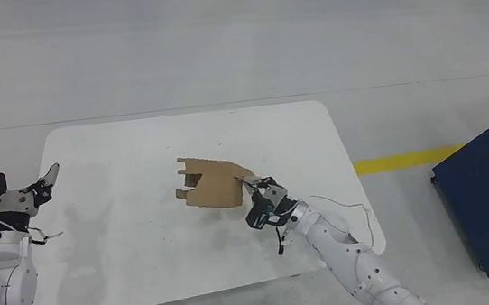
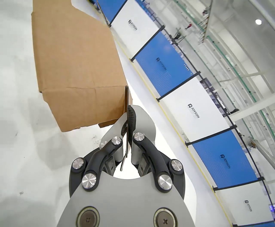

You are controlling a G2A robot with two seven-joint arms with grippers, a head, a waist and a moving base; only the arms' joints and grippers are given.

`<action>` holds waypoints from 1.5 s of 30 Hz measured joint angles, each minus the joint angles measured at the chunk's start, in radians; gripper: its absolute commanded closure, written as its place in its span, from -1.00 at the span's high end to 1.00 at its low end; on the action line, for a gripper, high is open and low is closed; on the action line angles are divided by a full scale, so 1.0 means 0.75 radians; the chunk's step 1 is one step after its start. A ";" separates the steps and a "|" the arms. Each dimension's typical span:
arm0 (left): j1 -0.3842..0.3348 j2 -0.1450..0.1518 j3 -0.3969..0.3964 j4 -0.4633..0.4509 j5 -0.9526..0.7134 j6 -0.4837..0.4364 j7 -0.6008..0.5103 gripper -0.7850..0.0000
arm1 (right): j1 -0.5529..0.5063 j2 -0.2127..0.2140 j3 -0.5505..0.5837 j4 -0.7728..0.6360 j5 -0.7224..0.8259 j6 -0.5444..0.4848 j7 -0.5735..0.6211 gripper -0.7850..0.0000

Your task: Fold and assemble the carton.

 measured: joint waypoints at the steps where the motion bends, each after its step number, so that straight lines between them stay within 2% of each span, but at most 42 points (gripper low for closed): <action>1: 0.000 0.000 0.000 0.000 0.000 0.000 0.000 1.00 | -0.020 0.002 0.022 -0.012 0.040 -0.001 -0.038 -1.00; 5: 0.000 0.000 0.000 0.000 0.000 0.000 0.000 1.00 | -0.063 0.007 0.070 -0.032 0.153 -0.032 -0.099 -1.00; 16: 0.000 0.000 0.000 0.000 0.000 0.000 0.000 1.00 | -0.057 0.006 0.062 -0.030 0.162 -0.048 -0.101 -1.00; 18: 0.000 0.000 0.000 0.000 0.000 0.000 0.000 1.00 | -0.032 0.008 0.061 -0.010 0.221 -0.134 -0.111 -1.00; 21: 0.000 0.000 0.000 0.000 0.000 0.000 0.000 1.00 | 0.043 0.012 0.064 0.038 0.335 -0.369 -0.084 -1.00; 27: 0.000 0.000 0.000 0.000 0.000 0.000 0.000 1.00 | 0.207 0.009 -0.018 0.140 0.518 -0.823 0.153 -1.00; 31: 0.000 0.000 0.000 0.000 0.000 0.000 0.000 1.00 | 0.351 -0.004 -0.123 0.279 0.719 -1.163 0.250 -1.00; 33: 0.000 0.000 0.000 0.000 0.000 0.000 0.000 1.00 | 0.401 -0.007 -0.193 0.331 0.810 -1.236 0.263 -1.00; 36: 0.000 0.000 0.000 0.000 0.000 0.000 0.000 1.00 | 0.477 0.009 -0.357 0.379 1.025 -1.238 0.309 -1.00; 40: 0.000 0.000 0.000 0.000 0.000 0.000 0.000 1.00 | 0.601 0.074 -0.553 0.387 1.408 -1.235 0.425 -1.00; 45: 0.000 0.000 0.000 0.000 0.000 0.000 0.000 1.00 | 0.685 0.155 -0.702 0.310 1.893 -1.236 0.530 -1.00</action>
